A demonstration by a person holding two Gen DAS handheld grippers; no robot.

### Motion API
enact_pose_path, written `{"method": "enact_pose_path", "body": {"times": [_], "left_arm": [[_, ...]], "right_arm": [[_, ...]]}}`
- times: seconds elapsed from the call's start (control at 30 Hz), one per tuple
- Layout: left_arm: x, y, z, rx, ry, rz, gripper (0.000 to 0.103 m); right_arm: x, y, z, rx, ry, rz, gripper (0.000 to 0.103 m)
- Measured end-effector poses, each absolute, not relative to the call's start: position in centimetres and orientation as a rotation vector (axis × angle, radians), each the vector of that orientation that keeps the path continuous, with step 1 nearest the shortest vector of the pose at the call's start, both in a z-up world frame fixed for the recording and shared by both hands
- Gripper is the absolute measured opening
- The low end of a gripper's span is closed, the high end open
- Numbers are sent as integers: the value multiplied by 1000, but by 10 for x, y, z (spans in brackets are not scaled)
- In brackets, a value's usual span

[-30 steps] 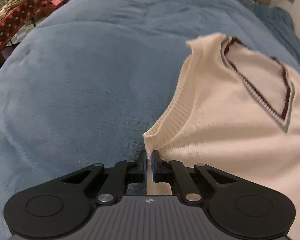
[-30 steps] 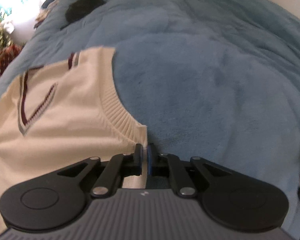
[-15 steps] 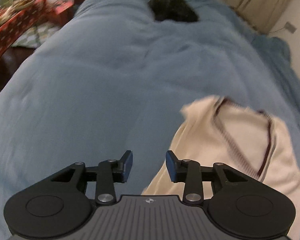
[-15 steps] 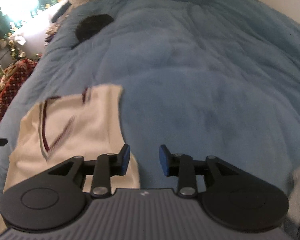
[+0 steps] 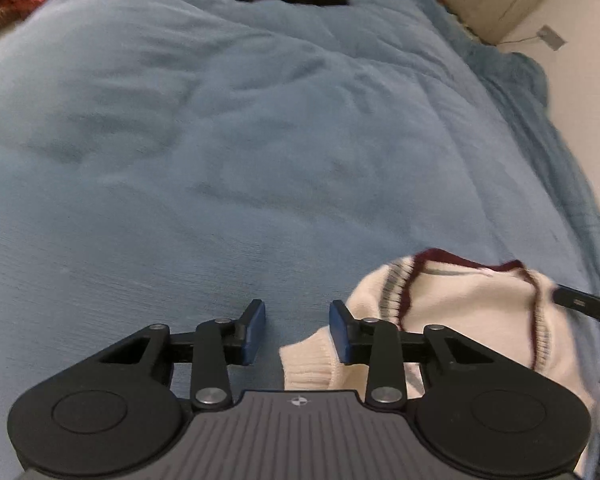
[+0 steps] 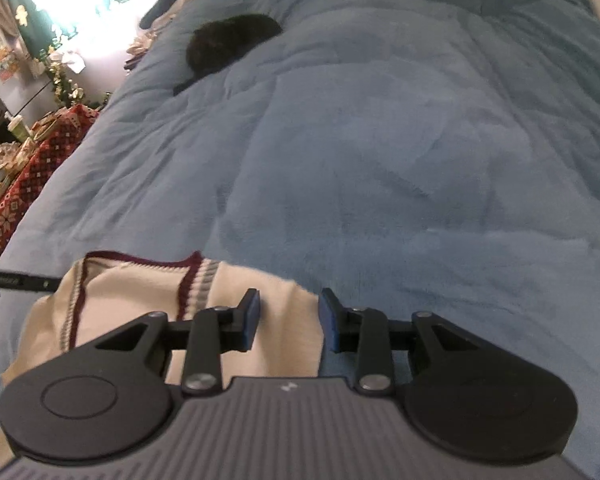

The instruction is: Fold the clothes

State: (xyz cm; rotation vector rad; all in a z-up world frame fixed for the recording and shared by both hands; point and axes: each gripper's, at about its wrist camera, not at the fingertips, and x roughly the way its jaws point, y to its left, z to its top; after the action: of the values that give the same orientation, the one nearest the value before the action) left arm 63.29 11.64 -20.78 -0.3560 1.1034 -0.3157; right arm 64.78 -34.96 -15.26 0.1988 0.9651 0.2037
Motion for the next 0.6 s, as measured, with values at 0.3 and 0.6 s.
{"method": "enact_pose_path", "body": {"times": [0.3,0.6], "left_arm": [[617,146,-206,-523,1114,-365,38],[610,123,-184,-349,983,-257,4]], "right_arm": [[658,-358,-161,205,997,225,39],[646,-335,-149,58,935,225,11]]}}
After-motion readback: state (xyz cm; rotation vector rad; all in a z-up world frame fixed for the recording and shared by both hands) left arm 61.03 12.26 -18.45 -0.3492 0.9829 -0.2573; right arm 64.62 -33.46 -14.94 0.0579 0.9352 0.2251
